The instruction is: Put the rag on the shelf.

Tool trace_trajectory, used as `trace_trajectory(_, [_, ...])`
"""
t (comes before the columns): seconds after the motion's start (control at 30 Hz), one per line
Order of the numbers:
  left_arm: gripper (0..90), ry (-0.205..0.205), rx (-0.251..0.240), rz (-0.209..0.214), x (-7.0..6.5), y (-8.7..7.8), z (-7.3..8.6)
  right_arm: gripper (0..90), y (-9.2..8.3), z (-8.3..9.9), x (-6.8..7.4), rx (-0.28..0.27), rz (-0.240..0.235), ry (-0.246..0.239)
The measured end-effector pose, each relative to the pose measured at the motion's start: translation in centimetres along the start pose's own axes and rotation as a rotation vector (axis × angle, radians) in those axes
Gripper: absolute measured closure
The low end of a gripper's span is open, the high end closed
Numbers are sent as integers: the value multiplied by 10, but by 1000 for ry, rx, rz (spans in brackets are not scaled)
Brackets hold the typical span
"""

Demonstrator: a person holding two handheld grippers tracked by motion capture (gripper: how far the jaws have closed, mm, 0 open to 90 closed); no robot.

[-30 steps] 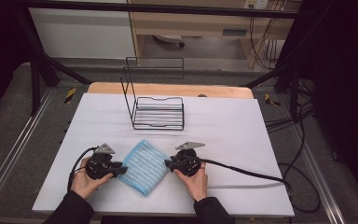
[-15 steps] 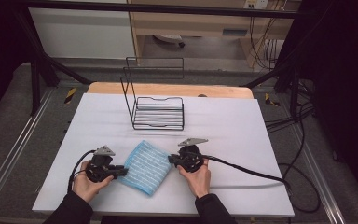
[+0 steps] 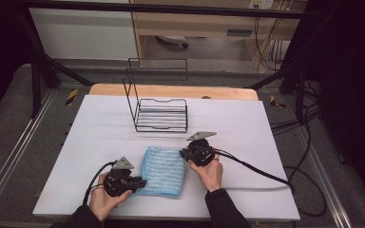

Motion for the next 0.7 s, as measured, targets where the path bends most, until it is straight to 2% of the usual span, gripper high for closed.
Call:
trace_trajectory(0.23, [750,-3,-16,-1,-7,4,-1,843,9,-6,-6,-35,-10,-38])
trace_trajectory(0.47, [713,8,-16,-12,-6,4,0,830,25,-3,-10,-23,-15,-45])
trace_trajectory(0.57, [672,18,-23,-13,-4,1,-1,792,29,2,-11,-25,-23,-22])
trace_trajectory(0.7, [602,21,-56,-15,1,-8,-4,682,19,-1,-14,-72,-40,-2])
Point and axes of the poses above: each handheld gripper's, and its own axes: y roughly forward along the jaws, z roughly out of its underside, x roughly to its left, the point moved 7 cm from there along y, roughly forward along the jaws, and after that the axes turned 1 degree about x, right-handed, at the moved point
